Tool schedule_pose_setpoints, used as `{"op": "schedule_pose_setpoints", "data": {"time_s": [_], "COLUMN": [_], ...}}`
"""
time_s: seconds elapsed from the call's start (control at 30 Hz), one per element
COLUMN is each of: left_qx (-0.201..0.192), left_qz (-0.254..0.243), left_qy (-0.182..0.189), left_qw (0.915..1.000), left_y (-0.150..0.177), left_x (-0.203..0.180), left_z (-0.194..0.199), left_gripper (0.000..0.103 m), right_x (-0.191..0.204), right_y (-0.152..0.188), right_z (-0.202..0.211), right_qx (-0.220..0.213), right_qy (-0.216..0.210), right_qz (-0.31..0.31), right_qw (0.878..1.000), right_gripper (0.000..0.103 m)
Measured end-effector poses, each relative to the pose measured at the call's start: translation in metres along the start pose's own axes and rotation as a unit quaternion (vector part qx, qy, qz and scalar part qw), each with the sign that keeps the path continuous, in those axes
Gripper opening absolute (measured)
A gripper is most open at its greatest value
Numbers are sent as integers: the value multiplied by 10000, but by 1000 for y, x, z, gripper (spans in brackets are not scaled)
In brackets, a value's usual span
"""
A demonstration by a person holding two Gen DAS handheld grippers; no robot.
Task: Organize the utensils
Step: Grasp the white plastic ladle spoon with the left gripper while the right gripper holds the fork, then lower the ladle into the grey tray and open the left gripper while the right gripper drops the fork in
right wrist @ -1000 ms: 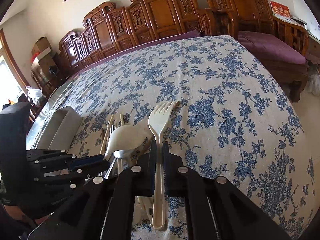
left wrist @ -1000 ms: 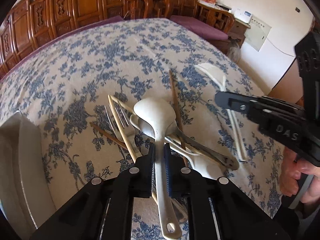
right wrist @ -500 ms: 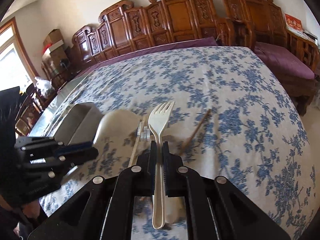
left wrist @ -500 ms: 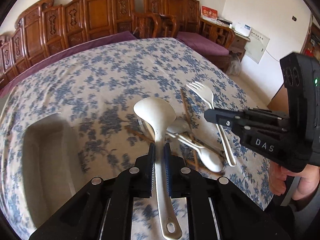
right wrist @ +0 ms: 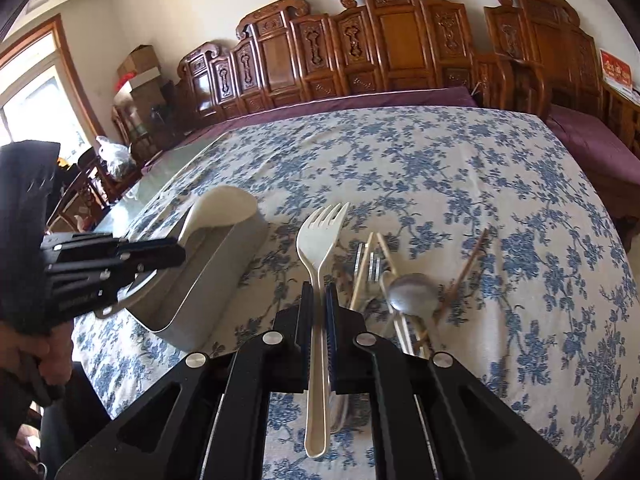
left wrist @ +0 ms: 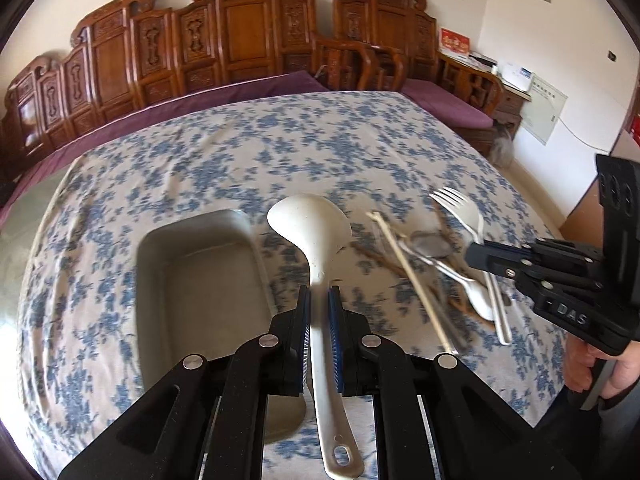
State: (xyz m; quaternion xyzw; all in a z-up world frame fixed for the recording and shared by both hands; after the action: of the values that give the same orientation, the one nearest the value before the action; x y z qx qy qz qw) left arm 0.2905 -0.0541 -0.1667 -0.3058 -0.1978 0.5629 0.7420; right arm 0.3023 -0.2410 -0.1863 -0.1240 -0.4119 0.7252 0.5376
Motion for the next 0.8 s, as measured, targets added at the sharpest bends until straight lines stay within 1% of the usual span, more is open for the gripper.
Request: {"op": "schedule_pose_setpoints", "data": {"time_s": [0.2, 0.43, 0.6, 0.8], "left_qx": [73, 289, 485, 643], "left_qz": [165, 401, 429, 505], "left_qy": [-199, -436, -555, -564], "left_qw": [9996, 9978, 9964, 9951], "left_y": [5, 15, 24, 30], "left_x": [32, 68, 81, 89], "left_z": [-9, -29, -44, -57], "left_gripper": [8, 8, 8, 8], "right_x": [4, 4, 8, 14], "right_y": [3, 6, 6, 8], "right_z": [-6, -15, -21, -25], "right_qx": [78, 176, 225, 286], "right_qy": [-6, 5, -11, -25], "right_qz": [61, 103, 148, 199], "right_qw": [10000, 9998, 9996, 9994], "right_gripper": [8, 8, 8, 8]}}
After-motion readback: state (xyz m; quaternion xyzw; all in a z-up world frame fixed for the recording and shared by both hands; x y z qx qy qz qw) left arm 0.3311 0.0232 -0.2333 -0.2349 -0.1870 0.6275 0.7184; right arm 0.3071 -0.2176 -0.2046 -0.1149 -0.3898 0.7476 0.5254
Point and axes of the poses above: each gripper's, at about its wrist camera, not at the fingertips, and z roughly against the way its jaws point, x to its left, y to its underside, the point moved 3 cm from there along -z, roughly the way its jaws point, and after that the axes turned 4 degrees about -x, right-handed, at the moved point
